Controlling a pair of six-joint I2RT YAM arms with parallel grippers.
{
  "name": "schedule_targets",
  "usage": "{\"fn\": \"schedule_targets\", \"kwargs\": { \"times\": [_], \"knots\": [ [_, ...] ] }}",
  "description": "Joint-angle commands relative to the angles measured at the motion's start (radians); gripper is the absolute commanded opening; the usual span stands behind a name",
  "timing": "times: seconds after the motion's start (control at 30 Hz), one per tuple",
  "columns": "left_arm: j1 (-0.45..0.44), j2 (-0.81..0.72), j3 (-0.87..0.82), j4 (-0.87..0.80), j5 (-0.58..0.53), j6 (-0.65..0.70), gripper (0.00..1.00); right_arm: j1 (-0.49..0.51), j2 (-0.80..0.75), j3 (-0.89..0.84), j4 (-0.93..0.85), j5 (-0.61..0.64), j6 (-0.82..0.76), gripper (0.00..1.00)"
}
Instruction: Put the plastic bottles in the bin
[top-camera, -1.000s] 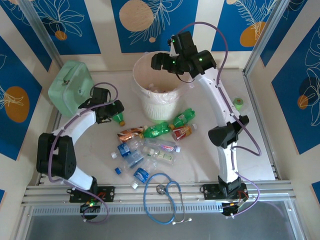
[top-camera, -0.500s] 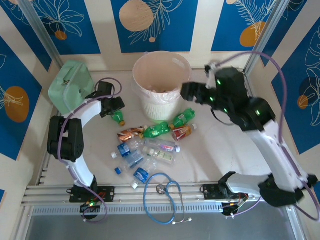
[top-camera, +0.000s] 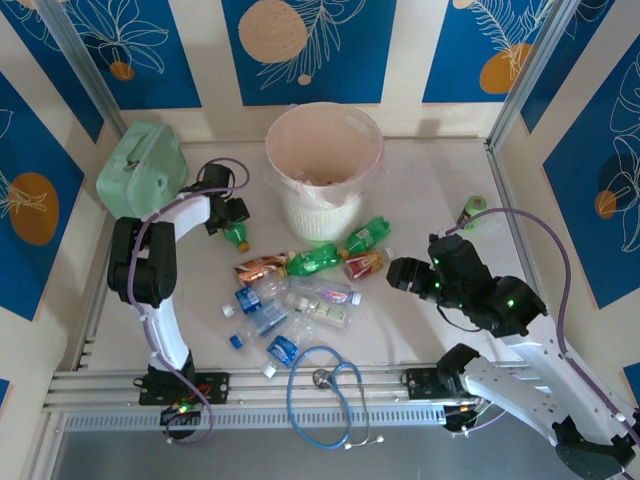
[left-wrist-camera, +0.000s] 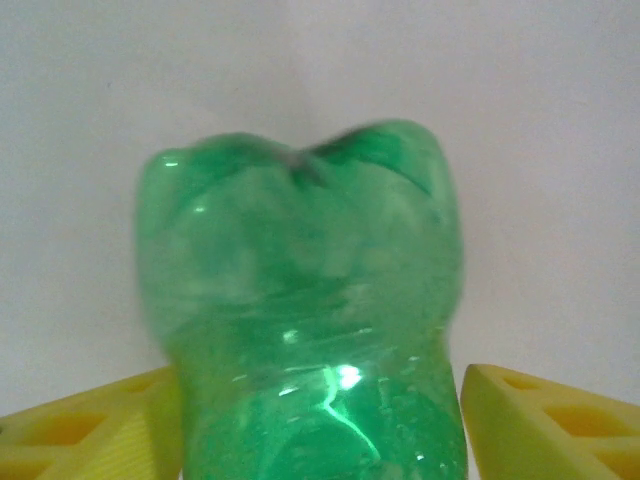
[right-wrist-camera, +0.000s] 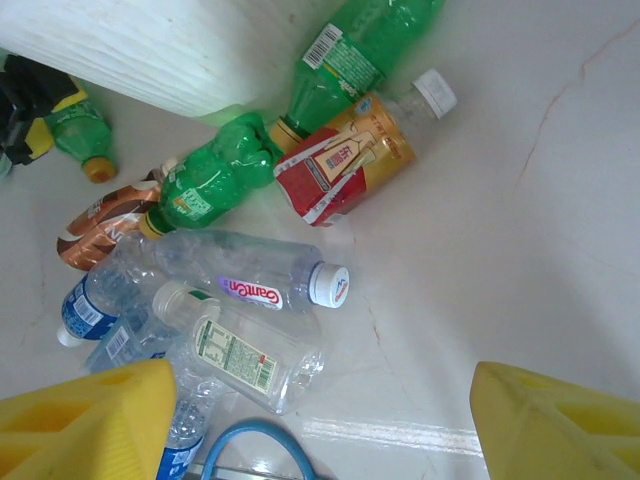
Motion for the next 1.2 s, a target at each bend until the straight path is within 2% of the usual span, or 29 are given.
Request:
{"fn": "schedule_targets", "kwargs": {
  "times": [0.0, 0.3, 0.4, 0.63, 0.97, 1.17],
  "knots": [
    [0.013, 0.015, 0.038, -0.025, -0.002, 0.01, 0.65, 0.009, -0.002, -0.005, 0.04, -0.004, 0.05, 0.78],
    [0.013, 0.018, 0.035, -0.046, -0.009, 0.016, 0.49, 0.012, -0.009, -0.031, 0.05, 0.008, 0.08, 0.78],
    [0.014, -0.016, 0.038, -0.059, -0.015, 0.021, 0.48, 0.014, -0.02, -0.054, 0.063, 0.014, 0.086, 0.78],
    [0.013, -0.2, 0.082, -0.135, -0.027, 0.038, 0.48, 0.009, 0.032, -0.093, 0.102, 0.024, 0.109, 0.78],
    [0.005, -0.536, 0.048, -0.205, 0.062, 0.012, 0.49, -0.028, 0.07, -0.187, 0.139, -0.006, 0.167, 0.78],
    [-0.018, -0.635, 0.155, -0.27, 0.126, -0.005, 0.49, -0.066, 0.049, -0.221, 0.139, -0.039, 0.178, 0.78]
  ]
}}
